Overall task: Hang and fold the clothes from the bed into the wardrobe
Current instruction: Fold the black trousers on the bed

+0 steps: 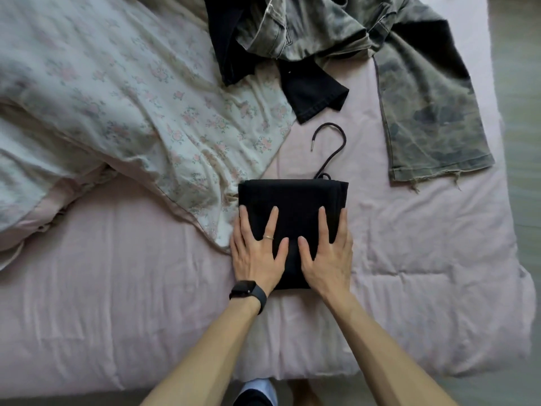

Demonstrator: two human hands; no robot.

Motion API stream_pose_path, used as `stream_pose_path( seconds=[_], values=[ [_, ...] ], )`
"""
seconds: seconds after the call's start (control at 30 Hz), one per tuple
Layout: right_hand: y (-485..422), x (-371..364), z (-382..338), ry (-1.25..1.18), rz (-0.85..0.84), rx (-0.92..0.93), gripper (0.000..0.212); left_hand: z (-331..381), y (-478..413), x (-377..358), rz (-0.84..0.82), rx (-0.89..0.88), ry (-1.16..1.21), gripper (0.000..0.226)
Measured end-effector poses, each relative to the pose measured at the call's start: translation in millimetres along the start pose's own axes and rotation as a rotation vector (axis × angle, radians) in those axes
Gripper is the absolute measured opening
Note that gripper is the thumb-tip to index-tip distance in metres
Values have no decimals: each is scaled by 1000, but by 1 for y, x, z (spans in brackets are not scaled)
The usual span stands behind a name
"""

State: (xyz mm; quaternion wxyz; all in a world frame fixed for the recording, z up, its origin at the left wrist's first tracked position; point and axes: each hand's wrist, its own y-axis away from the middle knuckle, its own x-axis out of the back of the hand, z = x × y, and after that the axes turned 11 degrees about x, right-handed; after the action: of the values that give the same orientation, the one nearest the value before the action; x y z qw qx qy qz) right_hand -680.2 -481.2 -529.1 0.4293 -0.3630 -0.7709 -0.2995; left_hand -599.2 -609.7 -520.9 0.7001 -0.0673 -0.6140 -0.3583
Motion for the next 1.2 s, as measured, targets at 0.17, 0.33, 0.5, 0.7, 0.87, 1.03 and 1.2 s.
stream_pose_path(
  seconds=[0.17,0.33,0.5,0.7,0.87,1.03,1.2],
  values=[
    [-3,0,-3,57,-4,-3,80,2,5,8,-98,117,-1,75],
    [-22,2,-5,-28,-23,9,82,0,-21,7,-115,87,79,78],
    [-24,8,-4,-129,-23,-8,81,0,-22,6,-97,75,35,80],
    [-28,16,-8,-172,-57,-55,81,16,-17,11,-84,70,45,82],
    [-26,33,-1,-97,-45,-30,81,28,-4,7,-159,55,259,82],
    [2,52,34,31,-74,22,80,61,26,-10,-203,87,268,84],
    [3,32,29,110,-73,29,78,65,30,-26,-124,107,123,84]
  ],
)
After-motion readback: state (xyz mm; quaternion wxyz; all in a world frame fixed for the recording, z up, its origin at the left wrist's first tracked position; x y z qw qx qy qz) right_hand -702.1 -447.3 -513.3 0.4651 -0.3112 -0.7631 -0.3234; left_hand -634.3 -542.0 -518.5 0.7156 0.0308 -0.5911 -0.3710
